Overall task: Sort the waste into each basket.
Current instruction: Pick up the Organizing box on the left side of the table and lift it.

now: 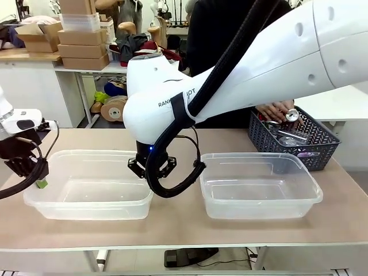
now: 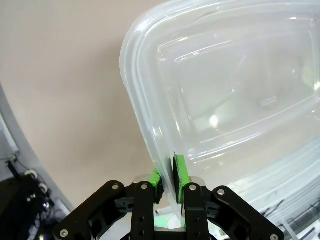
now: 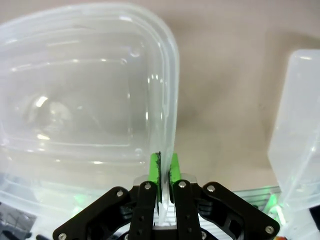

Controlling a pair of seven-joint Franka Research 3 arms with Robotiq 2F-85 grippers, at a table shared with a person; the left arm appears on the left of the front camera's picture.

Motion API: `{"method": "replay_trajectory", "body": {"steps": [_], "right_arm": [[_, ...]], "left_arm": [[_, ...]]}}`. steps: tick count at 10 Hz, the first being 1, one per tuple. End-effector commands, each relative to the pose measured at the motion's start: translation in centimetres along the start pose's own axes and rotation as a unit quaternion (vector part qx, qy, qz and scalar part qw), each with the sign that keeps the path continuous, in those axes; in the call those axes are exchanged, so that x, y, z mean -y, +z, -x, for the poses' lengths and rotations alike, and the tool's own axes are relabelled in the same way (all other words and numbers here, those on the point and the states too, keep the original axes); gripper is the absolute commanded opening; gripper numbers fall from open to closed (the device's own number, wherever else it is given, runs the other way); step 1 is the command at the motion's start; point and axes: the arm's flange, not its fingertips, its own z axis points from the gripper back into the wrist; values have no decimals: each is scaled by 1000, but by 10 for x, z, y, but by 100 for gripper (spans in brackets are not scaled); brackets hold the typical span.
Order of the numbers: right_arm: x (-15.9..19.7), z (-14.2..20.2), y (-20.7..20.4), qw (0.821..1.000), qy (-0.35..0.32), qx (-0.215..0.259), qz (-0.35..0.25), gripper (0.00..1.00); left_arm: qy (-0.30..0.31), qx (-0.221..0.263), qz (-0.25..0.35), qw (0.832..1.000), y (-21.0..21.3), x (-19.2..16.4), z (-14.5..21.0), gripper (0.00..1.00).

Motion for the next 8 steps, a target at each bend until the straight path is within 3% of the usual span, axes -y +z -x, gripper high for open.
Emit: {"method": "replay_trajectory", "body": {"steps": [1,4,5,6,8], "right_arm": [[31,-2,36,999,41,-10,9,0],[65,-5,108,995,96,-17,33,0],[72,-4,125,990,140,-14,33,0],[85,-3,139,987,150,-21,43,0],[104,-1,142,990,131,-44,41,0]], "left_arm": [[39,-29,-17,999,18,32,56,0],[61,-55,-31,996,89,62,37,0],[83,-40,-66,994,105,74,23,0],[66,-52,-53,995,120,87,7,0],[58,-15,-18,998,141,99,-13,0]]}}
